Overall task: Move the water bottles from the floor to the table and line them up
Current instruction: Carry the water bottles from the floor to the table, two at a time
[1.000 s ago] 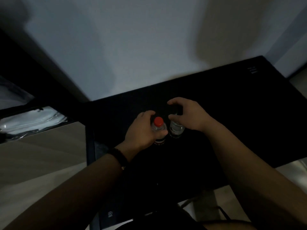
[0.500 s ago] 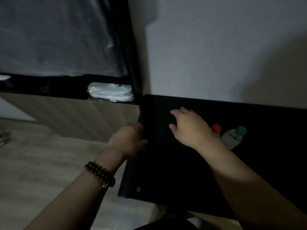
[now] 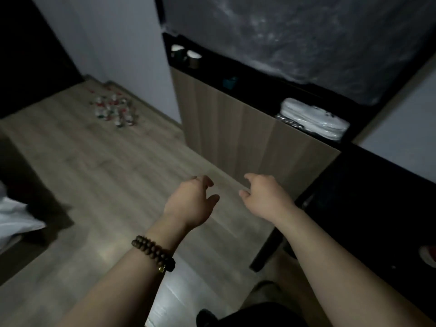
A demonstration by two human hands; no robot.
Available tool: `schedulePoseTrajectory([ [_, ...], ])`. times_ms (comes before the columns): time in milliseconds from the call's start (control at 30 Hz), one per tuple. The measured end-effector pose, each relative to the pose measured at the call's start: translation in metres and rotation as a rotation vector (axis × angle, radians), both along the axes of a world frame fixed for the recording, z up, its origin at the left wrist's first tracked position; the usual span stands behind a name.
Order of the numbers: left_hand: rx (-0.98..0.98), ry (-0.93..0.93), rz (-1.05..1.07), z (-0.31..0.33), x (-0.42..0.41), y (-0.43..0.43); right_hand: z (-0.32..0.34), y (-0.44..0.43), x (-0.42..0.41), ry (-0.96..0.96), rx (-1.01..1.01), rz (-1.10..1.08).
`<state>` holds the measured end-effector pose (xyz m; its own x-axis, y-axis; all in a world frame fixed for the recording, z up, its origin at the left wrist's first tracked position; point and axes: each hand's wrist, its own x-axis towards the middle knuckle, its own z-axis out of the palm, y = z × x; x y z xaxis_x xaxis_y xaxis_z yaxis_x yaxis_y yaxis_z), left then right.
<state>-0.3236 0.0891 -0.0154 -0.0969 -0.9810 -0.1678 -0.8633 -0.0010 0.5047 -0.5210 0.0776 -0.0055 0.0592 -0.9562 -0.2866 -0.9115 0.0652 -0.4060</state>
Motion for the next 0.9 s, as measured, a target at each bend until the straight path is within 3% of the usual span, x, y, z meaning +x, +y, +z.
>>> schedulePoseTrajectory([
  [333,0.004,0.085,0.305,-0.014,0.179,-0.049,-0.025,-0.094,0.185,0.012,0.041,0.24],
  [567,0.025,0.08,0.382,-0.031,0.298,-0.165,-0.051,-0.225,0.302,-0.055,0.027,0.27],
  [900,0.098,0.088,0.485,-0.013,0.457,-0.316,-0.031,-0.411,0.465,-0.052,0.037,0.358],
])
